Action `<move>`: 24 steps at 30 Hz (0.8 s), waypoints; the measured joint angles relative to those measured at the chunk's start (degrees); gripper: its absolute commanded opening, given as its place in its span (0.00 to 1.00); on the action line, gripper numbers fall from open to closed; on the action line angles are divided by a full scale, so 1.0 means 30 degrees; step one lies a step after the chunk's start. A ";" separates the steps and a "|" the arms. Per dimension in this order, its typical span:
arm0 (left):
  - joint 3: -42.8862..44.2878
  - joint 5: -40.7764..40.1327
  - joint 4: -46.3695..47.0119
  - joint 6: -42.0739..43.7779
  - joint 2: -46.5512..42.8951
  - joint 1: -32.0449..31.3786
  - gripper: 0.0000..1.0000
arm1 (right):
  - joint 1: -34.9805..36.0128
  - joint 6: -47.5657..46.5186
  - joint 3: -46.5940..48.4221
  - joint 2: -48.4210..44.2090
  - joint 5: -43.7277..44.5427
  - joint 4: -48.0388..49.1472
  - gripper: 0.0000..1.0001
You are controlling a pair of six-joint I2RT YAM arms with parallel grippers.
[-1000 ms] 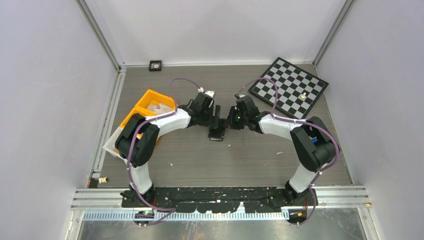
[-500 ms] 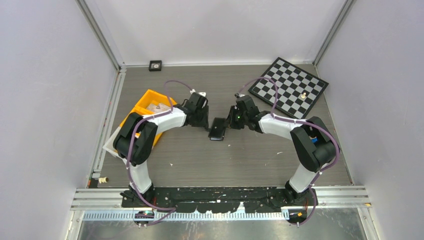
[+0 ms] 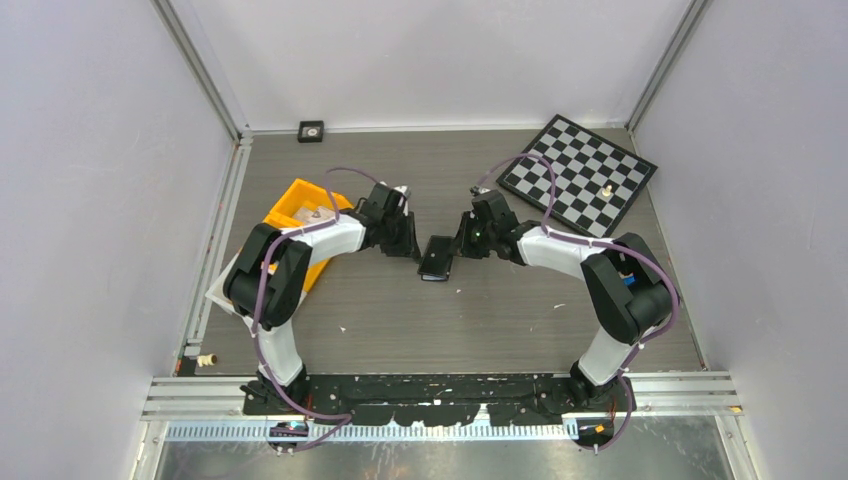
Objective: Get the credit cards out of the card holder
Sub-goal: Open the card holder at the center of the board.
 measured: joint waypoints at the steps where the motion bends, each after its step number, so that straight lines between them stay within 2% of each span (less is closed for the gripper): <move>1: 0.0000 0.0219 0.0000 -0.0036 0.0000 0.0000 0.30 | 0.0000 0.0000 0.0007 0.0000 0.0007 0.0000 0.11; 3: 0.0000 0.0648 0.0000 -0.0058 0.0000 0.0000 0.27 | 0.0000 0.0000 0.0015 0.0000 0.0007 -0.0007 0.11; 5: 0.0000 0.1027 -0.0022 -0.0095 0.0000 0.0000 0.17 | 0.0000 -0.0007 0.0058 0.0007 0.0015 -0.0058 0.11; 7: 0.0000 0.1282 -0.0036 -0.0138 0.0007 0.0000 0.02 | 0.0000 -0.0007 0.0102 0.0007 0.0022 -0.0095 0.11; 8: 0.0000 0.1384 -0.0044 -0.0197 0.0000 0.0000 0.00 | 0.0000 -0.0022 0.0109 0.0007 0.0036 -0.0124 0.11; 10: 0.0000 0.1545 -0.0051 -0.0189 0.0000 0.0000 0.00 | 0.0000 -0.0029 0.0117 0.0007 0.0066 -0.0168 0.17; 12: 0.0000 0.1763 -0.0022 -0.0197 0.0007 0.0000 0.00 | 0.0000 -0.0051 0.0117 0.0007 0.0073 -0.0226 0.38; 16: -0.0182 0.2157 0.0226 -0.0204 -0.0182 0.0007 0.00 | 0.0000 -0.0044 0.0117 0.0007 0.0459 -0.0415 0.69; 18: -0.0816 0.2280 0.0576 -0.0219 -0.0874 0.0007 0.00 | 0.0000 -0.0044 0.0117 -0.0007 0.0692 -0.0466 0.73; 24: -0.2455 0.2943 0.2062 -0.0408 -0.3840 0.0022 0.00 | 0.0029 -0.0138 -0.0153 -0.0918 0.0823 -0.0459 0.73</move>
